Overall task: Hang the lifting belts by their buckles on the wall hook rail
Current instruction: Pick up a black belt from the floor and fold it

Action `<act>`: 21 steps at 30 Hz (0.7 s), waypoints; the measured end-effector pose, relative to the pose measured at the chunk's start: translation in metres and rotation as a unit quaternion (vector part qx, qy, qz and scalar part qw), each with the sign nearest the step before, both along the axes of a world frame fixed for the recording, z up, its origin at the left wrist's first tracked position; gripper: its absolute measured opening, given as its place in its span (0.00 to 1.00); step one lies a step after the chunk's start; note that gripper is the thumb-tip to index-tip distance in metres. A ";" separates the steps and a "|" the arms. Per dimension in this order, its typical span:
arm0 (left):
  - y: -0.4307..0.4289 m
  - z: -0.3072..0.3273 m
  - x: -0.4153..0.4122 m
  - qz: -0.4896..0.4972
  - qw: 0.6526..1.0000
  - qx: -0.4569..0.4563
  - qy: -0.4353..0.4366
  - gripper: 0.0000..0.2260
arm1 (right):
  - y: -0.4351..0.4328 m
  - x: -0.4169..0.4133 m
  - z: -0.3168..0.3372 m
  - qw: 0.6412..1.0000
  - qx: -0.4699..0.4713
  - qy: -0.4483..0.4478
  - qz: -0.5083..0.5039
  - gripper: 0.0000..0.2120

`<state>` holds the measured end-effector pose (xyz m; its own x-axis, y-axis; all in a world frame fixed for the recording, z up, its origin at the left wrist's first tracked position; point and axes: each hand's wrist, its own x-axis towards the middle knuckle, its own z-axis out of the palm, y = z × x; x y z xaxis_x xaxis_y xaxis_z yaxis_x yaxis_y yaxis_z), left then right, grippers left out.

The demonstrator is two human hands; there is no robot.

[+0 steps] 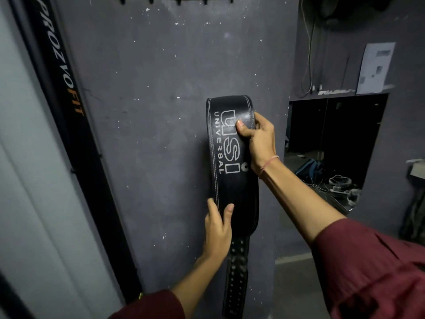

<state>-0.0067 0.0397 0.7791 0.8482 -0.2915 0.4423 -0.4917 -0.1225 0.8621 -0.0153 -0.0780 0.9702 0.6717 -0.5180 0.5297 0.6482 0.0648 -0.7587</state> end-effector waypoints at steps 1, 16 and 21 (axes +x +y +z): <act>-0.001 0.007 0.000 0.003 1.000 -0.008 -0.022 0.33 | -0.002 -0.001 0.002 1.000 0.001 -0.002 0.004 0.08; -0.007 0.183 0.027 0.023 0.983 -0.167 -0.067 0.16 | -0.001 -0.007 0.016 0.997 -0.024 -0.017 0.078 0.10; -0.005 0.239 0.044 -0.091 0.948 -0.275 0.128 0.11 | 0.005 -0.008 0.007 0.993 -0.049 0.002 0.111 0.12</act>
<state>0.0376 0.0349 1.0179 0.9058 -0.2284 0.3568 -0.2277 0.4477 0.8647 -0.0231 -0.0733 0.9769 0.7663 -0.3021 0.5671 0.6227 0.1315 -0.7713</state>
